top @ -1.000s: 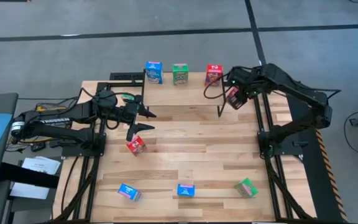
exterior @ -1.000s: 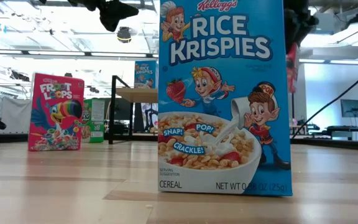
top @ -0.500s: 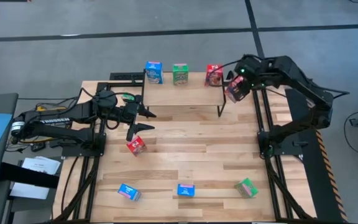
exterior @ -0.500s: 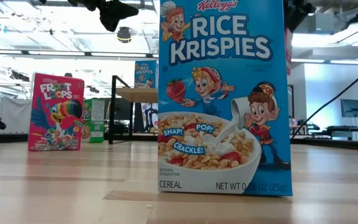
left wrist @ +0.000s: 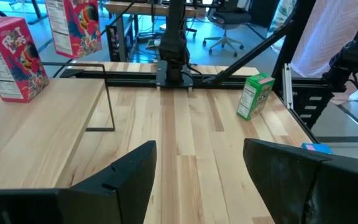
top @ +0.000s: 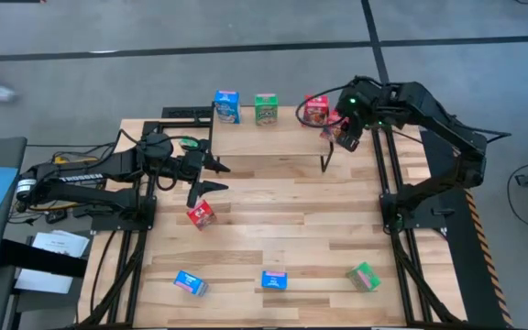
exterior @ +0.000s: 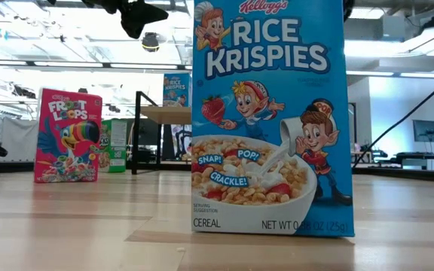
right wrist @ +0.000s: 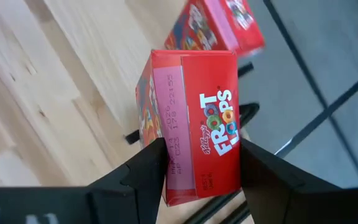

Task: Stack cereal on shelf
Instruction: Put the right red cereal box on the shelf aligned with the red cereal box

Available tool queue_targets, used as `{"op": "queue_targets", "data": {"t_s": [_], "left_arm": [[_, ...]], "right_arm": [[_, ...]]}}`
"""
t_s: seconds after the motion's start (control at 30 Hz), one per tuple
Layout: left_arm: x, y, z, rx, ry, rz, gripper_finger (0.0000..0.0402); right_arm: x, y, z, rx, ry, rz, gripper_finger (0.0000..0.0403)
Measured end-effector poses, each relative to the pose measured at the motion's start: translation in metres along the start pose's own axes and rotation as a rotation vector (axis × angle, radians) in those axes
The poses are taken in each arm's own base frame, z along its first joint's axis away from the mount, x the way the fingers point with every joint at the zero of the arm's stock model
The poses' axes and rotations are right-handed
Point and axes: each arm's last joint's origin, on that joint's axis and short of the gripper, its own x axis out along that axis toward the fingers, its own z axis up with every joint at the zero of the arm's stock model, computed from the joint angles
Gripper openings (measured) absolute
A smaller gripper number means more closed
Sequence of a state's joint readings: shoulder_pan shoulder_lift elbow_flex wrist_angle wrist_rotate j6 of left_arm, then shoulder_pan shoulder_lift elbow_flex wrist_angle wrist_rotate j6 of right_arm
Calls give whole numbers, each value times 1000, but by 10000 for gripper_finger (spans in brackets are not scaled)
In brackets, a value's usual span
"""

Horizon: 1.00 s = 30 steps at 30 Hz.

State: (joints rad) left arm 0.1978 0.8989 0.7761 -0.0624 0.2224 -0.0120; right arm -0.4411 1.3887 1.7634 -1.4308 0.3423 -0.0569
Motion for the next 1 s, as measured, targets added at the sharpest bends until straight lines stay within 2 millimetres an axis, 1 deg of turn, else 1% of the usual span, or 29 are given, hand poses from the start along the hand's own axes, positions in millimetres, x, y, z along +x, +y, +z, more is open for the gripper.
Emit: {"op": "queue_targets", "data": {"t_s": [0.2,0.4,0.53,0.6,0.77,0.9,1.0], "left_arm": [[0,0,0,0,0,0,231],[0,0,0,0,0,1,231],[0,0,0,0,0,1,231],[0,0,0,-3,0,1,231],[0,0,0,-19,0,1,231],[0,0,0,-28,0,1,231],[0,0,0,-27,0,1,231]], "right_arm": [[15,3,15,-128,-30,-3,208],[33,10,26,-253,1,31,208],[38,11,30,-320,-27,76,208],[39,13,35,-334,-60,72,208],[43,7,38,-327,-80,71,208],[53,5,39,-320,-38,84,208],[58,6,40,-326,-18,91,208]]}}
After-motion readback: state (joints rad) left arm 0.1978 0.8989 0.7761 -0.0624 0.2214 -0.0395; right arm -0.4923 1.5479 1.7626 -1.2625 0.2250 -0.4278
